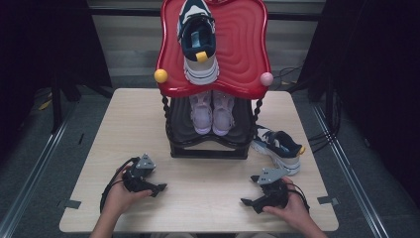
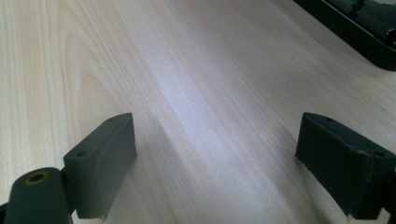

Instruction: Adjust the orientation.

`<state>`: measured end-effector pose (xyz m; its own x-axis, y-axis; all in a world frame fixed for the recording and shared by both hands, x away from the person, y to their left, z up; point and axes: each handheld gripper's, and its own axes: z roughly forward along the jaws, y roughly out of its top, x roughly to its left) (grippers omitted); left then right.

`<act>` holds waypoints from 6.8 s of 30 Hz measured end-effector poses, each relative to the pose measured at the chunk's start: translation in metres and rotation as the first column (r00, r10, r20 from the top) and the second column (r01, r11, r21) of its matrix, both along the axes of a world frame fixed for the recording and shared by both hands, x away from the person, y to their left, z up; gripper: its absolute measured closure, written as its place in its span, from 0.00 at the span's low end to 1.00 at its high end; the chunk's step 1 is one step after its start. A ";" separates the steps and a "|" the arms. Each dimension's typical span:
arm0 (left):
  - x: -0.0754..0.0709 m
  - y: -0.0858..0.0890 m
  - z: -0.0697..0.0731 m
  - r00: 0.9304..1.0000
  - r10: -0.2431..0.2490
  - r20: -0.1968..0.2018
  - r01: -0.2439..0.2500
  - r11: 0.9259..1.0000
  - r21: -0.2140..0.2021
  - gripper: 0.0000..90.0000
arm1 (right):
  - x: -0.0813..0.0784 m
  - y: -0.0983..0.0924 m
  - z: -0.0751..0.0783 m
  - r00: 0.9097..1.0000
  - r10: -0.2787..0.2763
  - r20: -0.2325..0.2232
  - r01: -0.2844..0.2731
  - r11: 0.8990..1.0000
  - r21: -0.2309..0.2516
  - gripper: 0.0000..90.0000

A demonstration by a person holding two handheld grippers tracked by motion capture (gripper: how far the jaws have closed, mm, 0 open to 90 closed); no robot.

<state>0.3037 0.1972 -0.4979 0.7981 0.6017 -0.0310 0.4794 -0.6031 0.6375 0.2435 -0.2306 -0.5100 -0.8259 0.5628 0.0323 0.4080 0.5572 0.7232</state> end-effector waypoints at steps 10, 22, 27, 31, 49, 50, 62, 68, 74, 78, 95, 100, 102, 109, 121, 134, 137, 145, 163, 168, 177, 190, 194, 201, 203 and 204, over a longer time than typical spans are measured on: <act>-0.008 0.009 -0.010 0.997 0.007 0.078 0.000 0.996 -0.088 0.16 | 0.003 -0.017 0.012 0.997 -0.018 -0.078 0.013 0.998 -0.055 0.19; -0.008 0.009 -0.010 0.997 0.004 0.077 0.003 0.996 -0.087 0.15 | -0.009 -0.062 0.028 0.991 -0.100 -0.090 0.090 0.990 -0.107 0.24; -0.008 0.009 -0.010 0.997 0.004 0.081 0.003 0.996 -0.085 0.15 | -0.015 -0.087 0.032 0.982 -0.169 -0.091 0.157 0.980 -0.120 0.23; -0.008 0.009 -0.010 0.997 0.003 0.079 0.004 0.996 -0.087 0.15 | -0.019 -0.105 0.033 0.970 -0.226 -0.093 0.212 0.967 -0.142 0.23; -0.008 0.009 -0.010 0.997 0.003 0.080 0.004 0.996 -0.086 0.15 | 0.020 -0.132 0.038 0.931 -0.361 -0.057 0.344 0.919 -0.192 0.22; -0.008 0.009 -0.010 0.997 0.003 0.080 0.004 0.996 -0.087 0.15 | 0.022 -0.130 0.038 0.931 -0.358 -0.066 0.342 0.922 -0.181 0.22; -0.008 0.008 -0.010 0.997 0.002 0.080 0.004 0.996 -0.086 0.15 | 0.018 -0.109 0.038 0.957 -0.282 -0.070 0.270 0.952 -0.147 0.25; -0.008 0.008 -0.010 0.997 0.002 0.080 0.005 0.996 -0.086 0.15 | 0.013 -0.092 0.040 0.972 -0.228 -0.064 0.218 0.967 -0.134 0.26; -0.008 0.008 -0.010 0.997 0.001 0.078 0.006 0.996 -0.086 0.14 | 0.015 -0.086 0.043 0.974 -0.217 -0.062 0.204 0.964 -0.170 0.26; -0.008 0.008 -0.010 0.997 -0.001 0.078 0.007 0.996 -0.084 0.14 | 0.015 -0.101 0.041 0.961 -0.269 -0.063 0.254 0.950 -0.183 0.25; -0.008 0.008 -0.010 0.997 -0.002 0.082 0.008 0.997 -0.080 0.14 | 0.041 -0.109 0.033 0.950 -0.307 -0.058 0.296 0.945 -0.142 0.23; -0.008 0.008 -0.010 0.997 0.001 0.080 0.005 0.997 -0.080 0.14 | 0.039 -0.102 0.034 0.958 -0.279 -0.074 0.267 0.954 -0.134 0.24; -0.008 0.008 -0.010 0.997 0.001 0.080 0.005 0.997 -0.080 0.14 | 0.037 -0.098 0.035 0.960 -0.268 -0.077 0.256 0.957 -0.138 0.24; -0.008 0.008 -0.010 0.997 0.001 0.079 0.005 0.997 -0.080 0.14 | 0.036 -0.089 0.037 0.968 -0.237 -0.079 0.225 0.965 -0.138 0.25; -0.008 0.008 -0.010 0.997 0.002 0.078 0.004 0.997 -0.079 0.14 | 0.037 -0.097 0.065 0.983 -0.176 -0.048 0.162 0.963 -0.213 0.26; -0.008 0.008 -0.010 0.997 0.002 0.077 0.004 0.997 -0.081 0.14 | 0.057 -0.084 0.110 0.995 0.004 -0.098 -0.038 0.937 -0.346 0.25; -0.008 0.008 -0.010 0.997 0.001 0.078 0.005 0.997 -0.080 0.14 | 0.062 -0.082 0.117 0.995 0.016 -0.094 -0.049 0.933 -0.357 0.26; -0.008 0.008 -0.010 0.997 0.001 0.076 0.005 0.997 -0.082 0.14 | 0.077 -0.073 0.134 0.992 0.089 -0.085 -0.116 0.903 -0.414 0.28; -0.008 0.008 -0.010 0.997 0.006 0.075 0.001 0.996 -0.087 0.14 | 0.097 -0.041 0.122 0.969 0.181 -0.167 -0.241 0.841 -0.485 0.56; -0.008 0.008 -0.010 0.997 0.004 0.076 0.003 0.996 -0.087 0.13 | 0.099 -0.038 0.117 0.965 0.169 -0.201 -0.250 0.827 -0.503 0.71; -0.007 0.007 -0.010 0.997 -0.004 0.077 0.010 0.997 -0.078 0.12 | 0.096 -0.034 0.121 0.969 0.140 -0.205 -0.229 0.825 -0.517 0.84; -0.007 0.007 -0.010 0.997 -0.004 0.077 0.010 0.997 -0.076 0.12 | 0.054 -0.023 0.132 0.950 0.167 -0.263 -0.275 0.846 -0.457 0.87; -0.007 0.007 -0.010 0.997 -0.005 0.077 0.011 0.997 -0.078 0.12 | 0.039 -0.017 0.128 0.939 0.185 -0.289 -0.302 0.845 -0.441 0.86; -0.007 0.007 -0.011 0.997 -0.003 0.074 0.009 0.996 -0.083 0.12 | 0.037 -0.011 0.124 0.922 0.226 -0.316 -0.352 0.829 -0.434 0.83; -0.007 0.007 -0.011 0.997 -0.003 0.075 0.010 0.997 -0.082 0.12 | 0.038 -0.010 0.124 0.915 0.232 -0.330 -0.367 0.819 -0.442 0.78; -0.007 0.007 -0.011 0.997 -0.003 0.075 0.009 0.997 -0.082 0.12 | 0.039 -0.009 0.125 0.913 0.227 -0.339 -0.369 0.816 -0.446 0.74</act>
<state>0.2964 0.2040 -0.5085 0.8038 0.5946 -0.0206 0.4251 -0.5498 0.7191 0.2822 -0.2396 -0.3854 -0.9557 0.2888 0.0559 0.2941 0.9320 0.2118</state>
